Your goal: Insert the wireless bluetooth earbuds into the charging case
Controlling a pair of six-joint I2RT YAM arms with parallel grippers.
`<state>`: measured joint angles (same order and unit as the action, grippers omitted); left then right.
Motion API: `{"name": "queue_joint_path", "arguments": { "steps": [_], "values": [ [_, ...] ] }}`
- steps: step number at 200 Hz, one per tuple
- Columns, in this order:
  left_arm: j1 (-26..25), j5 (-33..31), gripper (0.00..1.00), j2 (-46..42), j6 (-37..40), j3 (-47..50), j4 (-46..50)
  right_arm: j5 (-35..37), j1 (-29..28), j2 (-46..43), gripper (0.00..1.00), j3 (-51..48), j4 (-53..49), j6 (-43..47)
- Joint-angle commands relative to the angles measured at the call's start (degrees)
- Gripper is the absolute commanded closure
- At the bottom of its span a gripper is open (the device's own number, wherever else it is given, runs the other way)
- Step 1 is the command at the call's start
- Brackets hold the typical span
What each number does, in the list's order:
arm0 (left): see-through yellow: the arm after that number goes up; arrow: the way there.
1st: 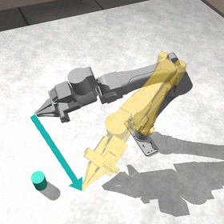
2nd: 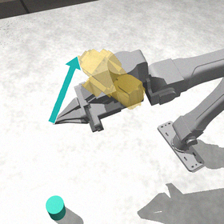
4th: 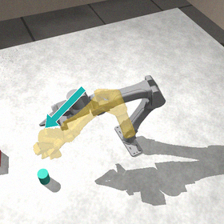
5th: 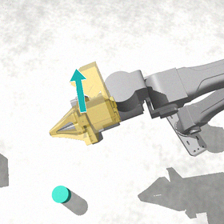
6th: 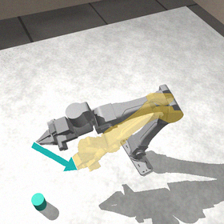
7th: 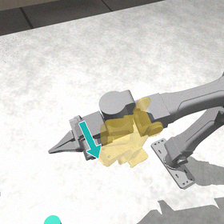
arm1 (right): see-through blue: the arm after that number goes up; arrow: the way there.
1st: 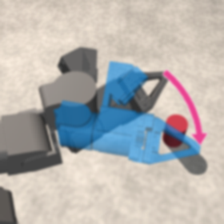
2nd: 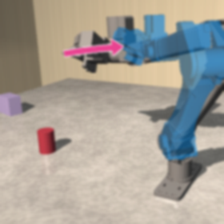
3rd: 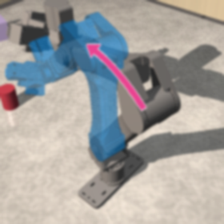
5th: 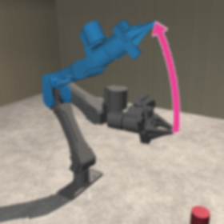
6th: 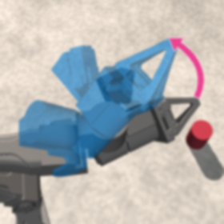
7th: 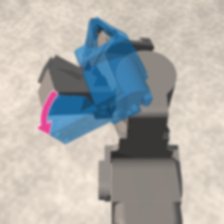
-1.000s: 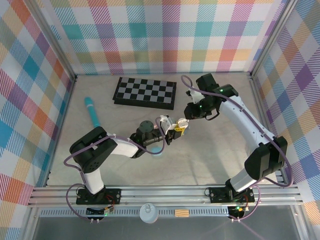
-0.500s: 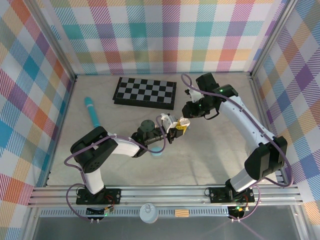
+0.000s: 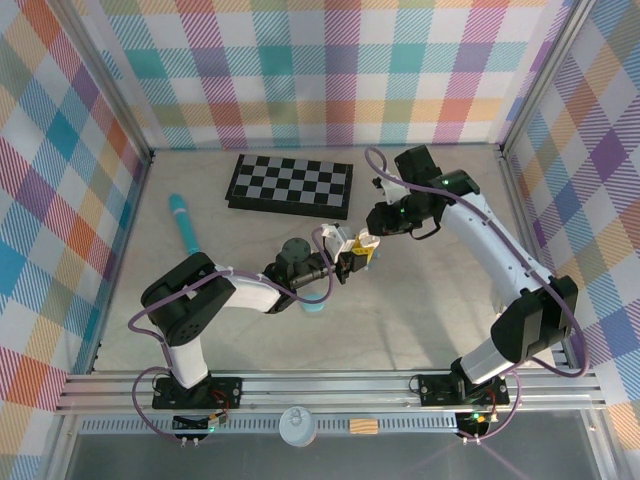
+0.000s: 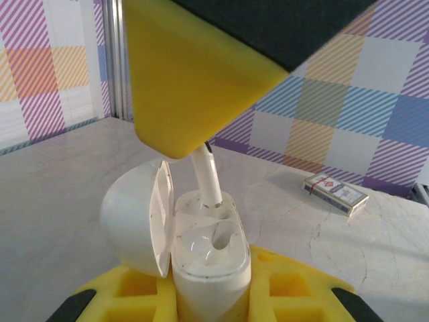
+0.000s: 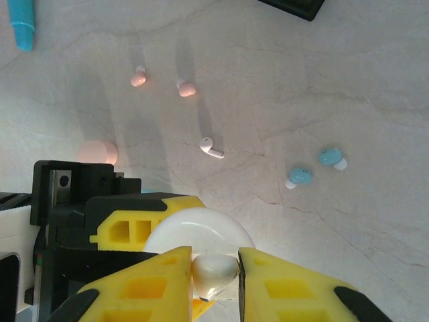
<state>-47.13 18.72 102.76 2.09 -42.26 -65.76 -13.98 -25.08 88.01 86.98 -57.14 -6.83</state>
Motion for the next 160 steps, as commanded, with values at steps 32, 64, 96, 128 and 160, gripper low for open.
{"name": "queue_joint_path", "arguments": {
  "steps": [32,64,96,128,160],
  "values": [
    [-0.3,-0.6,1.0,0.0,-1.3,-2.0,-2.4,-0.5,0.2,-1.0,0.77,-1.7,-0.5,-0.2],
    [-0.2,-0.4,1.0,-0.3,-1.4,-2.1,-2.1,-0.6,0.2,-0.8,0.77,-1.8,-0.1,-0.1],
    [-0.3,-0.8,1.0,-0.2,-1.5,-2.2,-1.9,-1.6,0.2,-0.9,0.76,-1.9,-0.1,-0.2],
    [-0.3,-0.6,1.0,-0.3,-1.3,-1.9,-2.3,0.1,0.2,-2.8,0.55,-1.8,-0.1,-0.6],
    [-0.3,-0.8,1.0,-0.6,-1.0,-1.3,-3.0,1.1,0.3,-4.8,0.48,-2.0,0.6,-1.0]
  ]
}}
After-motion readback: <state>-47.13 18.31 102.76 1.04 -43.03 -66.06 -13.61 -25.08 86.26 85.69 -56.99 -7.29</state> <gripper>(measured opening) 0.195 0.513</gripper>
